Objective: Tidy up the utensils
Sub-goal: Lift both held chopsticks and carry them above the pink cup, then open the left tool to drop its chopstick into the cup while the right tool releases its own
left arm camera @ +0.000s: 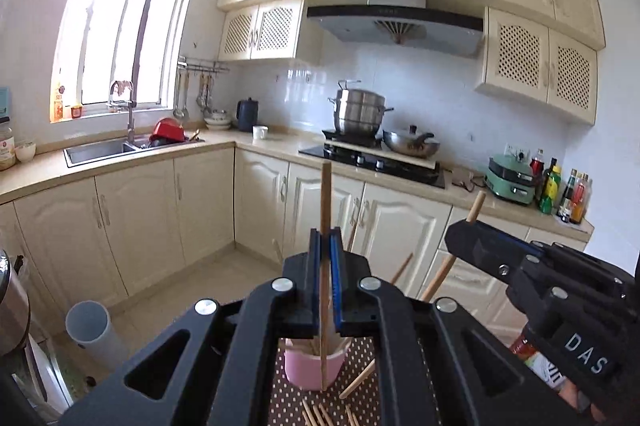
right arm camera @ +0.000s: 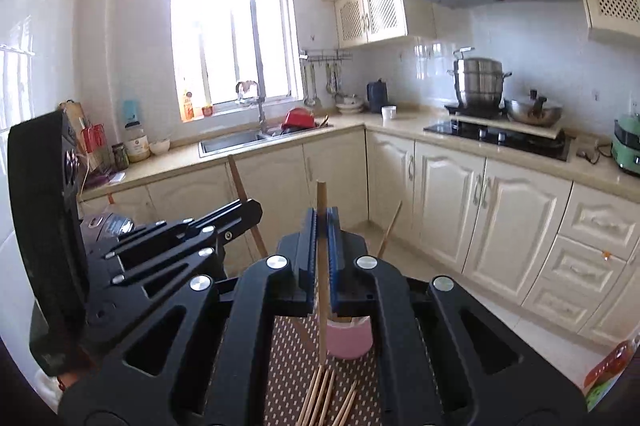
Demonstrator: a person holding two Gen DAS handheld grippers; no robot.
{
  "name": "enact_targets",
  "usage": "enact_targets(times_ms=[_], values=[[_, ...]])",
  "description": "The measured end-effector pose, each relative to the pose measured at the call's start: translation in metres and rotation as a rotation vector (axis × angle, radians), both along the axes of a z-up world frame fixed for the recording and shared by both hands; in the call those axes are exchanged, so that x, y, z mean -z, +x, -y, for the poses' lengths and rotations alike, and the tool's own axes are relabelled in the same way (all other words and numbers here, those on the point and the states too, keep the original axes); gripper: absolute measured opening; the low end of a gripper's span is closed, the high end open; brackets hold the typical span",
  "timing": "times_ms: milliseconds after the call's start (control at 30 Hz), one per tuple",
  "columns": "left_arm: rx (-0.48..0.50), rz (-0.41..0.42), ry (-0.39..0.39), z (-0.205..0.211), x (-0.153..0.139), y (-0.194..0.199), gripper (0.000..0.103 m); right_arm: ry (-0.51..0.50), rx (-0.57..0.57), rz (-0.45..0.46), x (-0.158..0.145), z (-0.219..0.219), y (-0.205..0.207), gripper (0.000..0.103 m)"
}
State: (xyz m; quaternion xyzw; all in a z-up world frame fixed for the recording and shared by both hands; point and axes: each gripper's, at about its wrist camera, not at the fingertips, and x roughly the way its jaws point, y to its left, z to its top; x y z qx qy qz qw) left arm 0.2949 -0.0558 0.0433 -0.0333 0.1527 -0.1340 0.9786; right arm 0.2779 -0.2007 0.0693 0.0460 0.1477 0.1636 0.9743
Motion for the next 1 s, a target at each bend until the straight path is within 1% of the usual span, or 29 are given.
enact_targets(times_ms=[133, 267, 400, 667, 867, 900, 967, 1000], values=[[-0.036, 0.021, -0.013, 0.003, -0.002, 0.013, 0.005, 0.011, 0.011, 0.017, -0.003, 0.000, 0.014, 0.005], [-0.067, 0.028, -0.050, 0.003, 0.000, 0.027, 0.005, 0.034, 0.033, 0.044, -0.002, 0.003, 0.026, 0.005], [-0.087, 0.047, -0.045, 0.005, 0.006, 0.037, 0.005, 0.061, 0.065, 0.085, 0.003, 0.010, 0.033, 0.005], [-0.053, -0.020, 0.001, 0.012, 0.029, 0.055, 0.005, 0.037, 0.057, 0.041, 0.023, 0.006, 0.049, 0.005], [-0.054, -0.069, 0.027, 0.010, 0.039, 0.061, 0.007, 0.032, 0.057, 0.014, 0.032, 0.004, 0.052, 0.005], [-0.052, -0.075, 0.025, 0.009, 0.039, 0.061, 0.009, 0.031, 0.057, 0.009, 0.033, 0.003, 0.053, 0.005], [-0.056, -0.083, 0.012, 0.005, 0.040, 0.061, 0.034, 0.032, 0.059, 0.001, 0.035, 0.003, 0.055, 0.006], [-0.071, -0.077, 0.000, 0.002, 0.040, 0.060, 0.036, 0.034, 0.060, -0.005, 0.036, 0.004, 0.055, 0.006]])
